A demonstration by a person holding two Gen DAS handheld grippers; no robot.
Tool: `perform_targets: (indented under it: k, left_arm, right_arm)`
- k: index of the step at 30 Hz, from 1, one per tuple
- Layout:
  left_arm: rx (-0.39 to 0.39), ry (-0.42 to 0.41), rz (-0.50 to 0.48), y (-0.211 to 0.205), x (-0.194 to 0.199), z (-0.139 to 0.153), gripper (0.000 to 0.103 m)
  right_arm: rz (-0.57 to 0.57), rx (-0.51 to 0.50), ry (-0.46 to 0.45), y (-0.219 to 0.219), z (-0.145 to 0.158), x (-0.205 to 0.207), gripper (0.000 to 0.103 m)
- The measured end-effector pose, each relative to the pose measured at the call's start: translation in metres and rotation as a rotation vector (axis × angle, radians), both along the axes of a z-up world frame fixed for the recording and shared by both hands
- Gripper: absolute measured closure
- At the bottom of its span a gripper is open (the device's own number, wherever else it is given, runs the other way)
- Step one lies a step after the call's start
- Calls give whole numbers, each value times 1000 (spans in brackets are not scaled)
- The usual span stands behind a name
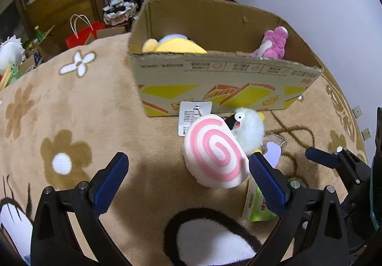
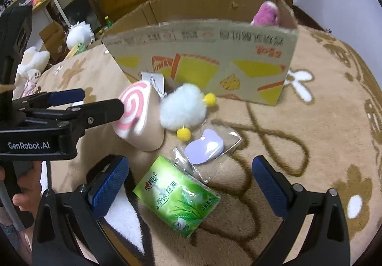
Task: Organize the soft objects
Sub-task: 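Grasp the pink swirl cushion with the left gripper while the right grasps the green tissue pack, then lift the swirl cushion with the left gripper while the right carries the green tissue pack over the box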
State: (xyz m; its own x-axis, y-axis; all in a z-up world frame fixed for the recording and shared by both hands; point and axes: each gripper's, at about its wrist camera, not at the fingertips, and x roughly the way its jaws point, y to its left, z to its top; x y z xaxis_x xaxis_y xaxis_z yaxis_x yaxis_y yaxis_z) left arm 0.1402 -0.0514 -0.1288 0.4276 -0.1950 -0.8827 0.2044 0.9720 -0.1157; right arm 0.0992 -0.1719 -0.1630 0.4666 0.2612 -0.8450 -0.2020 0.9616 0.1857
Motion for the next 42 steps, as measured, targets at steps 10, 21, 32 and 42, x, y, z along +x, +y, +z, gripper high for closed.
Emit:
perform_targets:
  k: [10,21,32,42]
  left_arm:
    - [5,73,-58,-24,15,-29,4]
    - [-7,136,-70,-27,13,-42,35]
    - [17,91,-41,-10,0,-30,55]
    - [40,-25,19,11,-8,-1,56]
  right_arm:
    - [30,19,70,7,-21,10,0]
    - [120,-73,128,35,-38,4,0]
    - [74,-81,122,15,-31,4,28]
    - [-5,-23,2,-11,-1,4,31]
